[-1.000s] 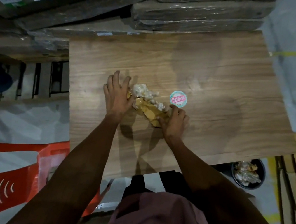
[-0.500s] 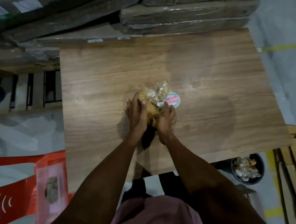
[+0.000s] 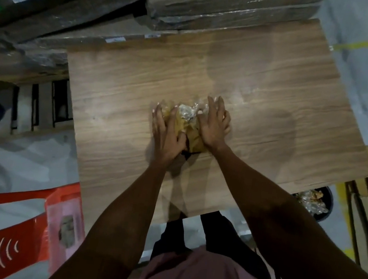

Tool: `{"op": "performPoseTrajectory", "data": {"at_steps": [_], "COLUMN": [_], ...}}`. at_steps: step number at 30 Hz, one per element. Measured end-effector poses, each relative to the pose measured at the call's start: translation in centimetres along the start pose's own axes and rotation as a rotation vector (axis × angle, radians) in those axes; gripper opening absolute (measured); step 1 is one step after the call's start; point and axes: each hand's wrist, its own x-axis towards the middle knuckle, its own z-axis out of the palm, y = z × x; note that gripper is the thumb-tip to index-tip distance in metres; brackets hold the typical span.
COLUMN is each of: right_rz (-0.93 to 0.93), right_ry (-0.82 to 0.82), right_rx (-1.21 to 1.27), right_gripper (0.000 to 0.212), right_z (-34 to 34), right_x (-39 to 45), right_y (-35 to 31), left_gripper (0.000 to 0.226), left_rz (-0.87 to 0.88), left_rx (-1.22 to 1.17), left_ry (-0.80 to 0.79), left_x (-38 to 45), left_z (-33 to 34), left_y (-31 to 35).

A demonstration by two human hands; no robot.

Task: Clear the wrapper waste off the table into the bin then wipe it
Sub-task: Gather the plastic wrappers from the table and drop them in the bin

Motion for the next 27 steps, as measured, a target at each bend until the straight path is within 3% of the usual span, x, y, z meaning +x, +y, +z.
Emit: {"op": "performPoseTrajectory", "data": {"at_steps": [4,9,14,18,22,27], "right_rz": [0.016,-0.110,0.001,0.032,0.004,-0.050], "right_ry": [-0.065,-0.023,0.113,0.201,0.300,0.318], "right_rx": [-0.083,0.228,0.584,0.803,0.871,0.871], "right_gripper": [0.068,0.068,0.060,0.040,0.033,0.032], "right_z": [0.6,3.6,5.5,5.7,3.9,-0.2], "right_x": [-0.2,-5.5,-9.9,-12.1,-14.0,-14.5], "right_y": [0.3,0.3,-1.6,-1.8,-2.1,-3.2], "left_gripper": [0.068,0.050,0.022,0.010,0.016,0.003], "left_rz": [-0.065,-0.224,-0.387,-0.449,-0.476,-0.452], "left_rx": [-0.129,-0.387,-0.757,-1.009,-1.150,-1.239], "left_ry": [0.022,0.099,0.127,0.104,0.027,0.038], "left_x": [-0.5,-0.4,-1.5,-3.4,-5.9,-6.3], "left_z": [1.0,1.7,1.3,0.0,-0.7,-1.7], "left_y": [-0.1,1.7,3.2,4.1,5.8,10.3]}}
